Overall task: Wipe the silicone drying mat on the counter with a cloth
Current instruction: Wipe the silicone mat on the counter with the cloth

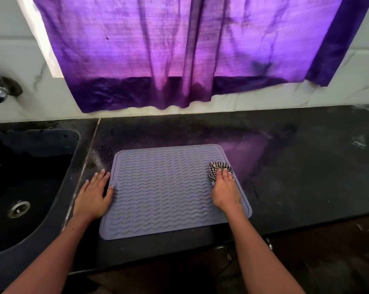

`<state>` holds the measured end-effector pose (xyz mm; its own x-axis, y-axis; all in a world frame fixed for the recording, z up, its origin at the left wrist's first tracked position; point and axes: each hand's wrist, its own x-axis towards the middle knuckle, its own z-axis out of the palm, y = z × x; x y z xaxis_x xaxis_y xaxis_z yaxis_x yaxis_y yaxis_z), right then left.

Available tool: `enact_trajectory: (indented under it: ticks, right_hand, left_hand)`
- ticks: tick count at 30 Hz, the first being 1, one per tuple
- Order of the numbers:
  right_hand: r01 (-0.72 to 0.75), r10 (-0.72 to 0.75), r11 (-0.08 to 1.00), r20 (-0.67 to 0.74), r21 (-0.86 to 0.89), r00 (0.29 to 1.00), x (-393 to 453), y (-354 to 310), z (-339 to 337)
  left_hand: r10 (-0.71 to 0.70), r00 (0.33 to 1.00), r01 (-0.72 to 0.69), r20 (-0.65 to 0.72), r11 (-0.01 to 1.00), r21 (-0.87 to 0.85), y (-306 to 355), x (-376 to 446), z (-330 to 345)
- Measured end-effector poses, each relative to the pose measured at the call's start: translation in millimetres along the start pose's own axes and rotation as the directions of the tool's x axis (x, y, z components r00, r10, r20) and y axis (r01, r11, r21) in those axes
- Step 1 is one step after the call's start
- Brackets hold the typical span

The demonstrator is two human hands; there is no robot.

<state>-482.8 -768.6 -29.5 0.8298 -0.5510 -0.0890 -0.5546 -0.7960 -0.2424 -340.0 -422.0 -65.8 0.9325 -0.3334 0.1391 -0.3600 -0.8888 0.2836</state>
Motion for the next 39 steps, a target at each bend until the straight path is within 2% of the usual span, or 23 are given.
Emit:
enact_trajectory:
  ticks: [3,5,8,11,13,16,20,27,30,32,34,36,37,39]
  right_hand:
    - [0.02,-0.022,0.999,0.048,0.049,0.999,3,2,-7]
    - [0.008,-0.025,0.981,0.091,0.193,0.996,5,4,-19]
    - [-0.099,0.084,0.913,0.054,0.396,0.995,3,11,-41]
    - [-0.108,0.152,0.932,-0.103,0.347,0.983,-6,11,-44]
    - [-0.065,0.111,0.959,-0.153,0.275,0.982,-19,10,-30]
    - [-0.058,0.074,0.989,-0.118,0.139,0.99,-40,11,-1]
    - [-0.051,0.065,0.994,-0.146,0.097,0.987,-46,15,11]
    - [-0.001,0.001,0.988,0.001,0.157,1.0,-34,26,1]
    - [0.029,-0.03,0.96,-0.001,0.277,1.0,-35,29,-5]
    - [-0.017,0.022,0.898,-0.008,0.439,1.0,-36,26,-13]
    - [-0.161,0.212,0.746,-0.001,0.646,0.977,-37,19,-25]
    - [-0.249,0.392,0.605,-0.011,0.756,0.92,-39,8,-33]
    - [-0.252,0.429,0.6,-0.039,0.759,0.903,-42,0,-37]
    - [-0.191,0.381,0.693,-0.128,0.696,0.915,-52,-17,-37]
  left_hand:
    - [-0.004,1.0,0.004,0.007,1.0,-0.002,1,-1,-1]
    - [-0.007,1.0,0.007,0.014,1.0,-0.002,1,-1,-2]
    - [0.0,1.0,0.0,0.021,1.0,-0.003,1,-1,-3]
    - [-0.007,1.0,0.007,0.019,1.0,-0.007,1,-2,-4]
    - [-0.006,1.0,0.006,0.013,1.0,-0.007,2,-2,-4]
    - [-0.003,1.0,0.003,0.011,1.0,-0.014,4,-2,-6]
    - [-0.001,1.0,0.001,0.006,1.0,-0.019,4,-3,-6]
    - [0.004,1.0,-0.004,0.002,1.0,-0.018,6,-3,-6]
    - [0.001,1.0,0.0,0.014,1.0,-0.026,6,-4,-7]
    - [0.003,1.0,-0.002,0.022,0.999,-0.034,6,-6,-9]
    - [0.006,1.0,-0.004,0.025,0.999,-0.045,6,-9,-10]
    - [0.009,1.0,-0.008,0.03,0.999,-0.052,7,-11,-12]
    - [0.01,1.0,-0.008,0.03,0.999,-0.053,7,-11,-12]
    - [0.01,1.0,-0.009,0.024,0.998,-0.056,8,-12,-13]
